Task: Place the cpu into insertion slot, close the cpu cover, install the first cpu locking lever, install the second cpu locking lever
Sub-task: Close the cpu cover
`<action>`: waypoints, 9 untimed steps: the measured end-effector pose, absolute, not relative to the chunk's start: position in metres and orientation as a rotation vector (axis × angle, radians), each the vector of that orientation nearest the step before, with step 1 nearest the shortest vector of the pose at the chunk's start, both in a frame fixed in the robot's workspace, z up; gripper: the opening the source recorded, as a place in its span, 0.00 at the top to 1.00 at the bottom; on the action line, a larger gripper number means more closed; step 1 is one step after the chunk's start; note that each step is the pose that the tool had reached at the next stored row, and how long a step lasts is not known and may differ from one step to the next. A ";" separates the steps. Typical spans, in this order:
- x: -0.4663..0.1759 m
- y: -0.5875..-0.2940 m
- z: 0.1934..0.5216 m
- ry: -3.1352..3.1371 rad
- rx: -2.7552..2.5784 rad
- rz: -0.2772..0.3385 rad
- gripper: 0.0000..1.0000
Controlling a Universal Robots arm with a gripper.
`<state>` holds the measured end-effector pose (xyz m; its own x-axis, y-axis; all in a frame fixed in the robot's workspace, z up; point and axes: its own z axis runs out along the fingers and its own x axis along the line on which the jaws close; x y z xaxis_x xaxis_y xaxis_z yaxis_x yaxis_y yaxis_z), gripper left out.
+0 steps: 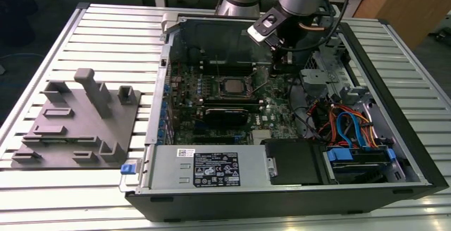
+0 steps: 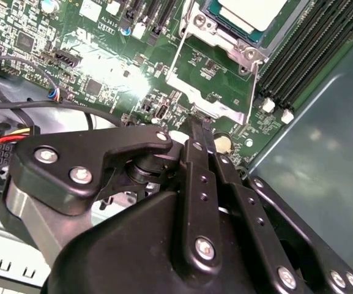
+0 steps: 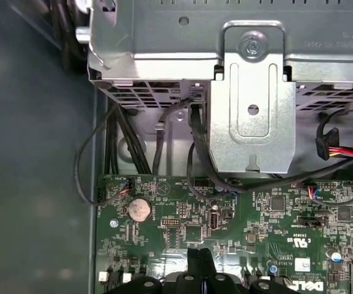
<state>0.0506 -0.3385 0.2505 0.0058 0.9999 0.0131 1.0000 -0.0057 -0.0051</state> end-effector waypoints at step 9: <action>0.051 -0.338 0.239 -2.209 -2.222 -0.003 0.89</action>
<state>0.0508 -0.3385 0.2395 0.0058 1.0000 0.0073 1.0000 -0.0058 -0.0050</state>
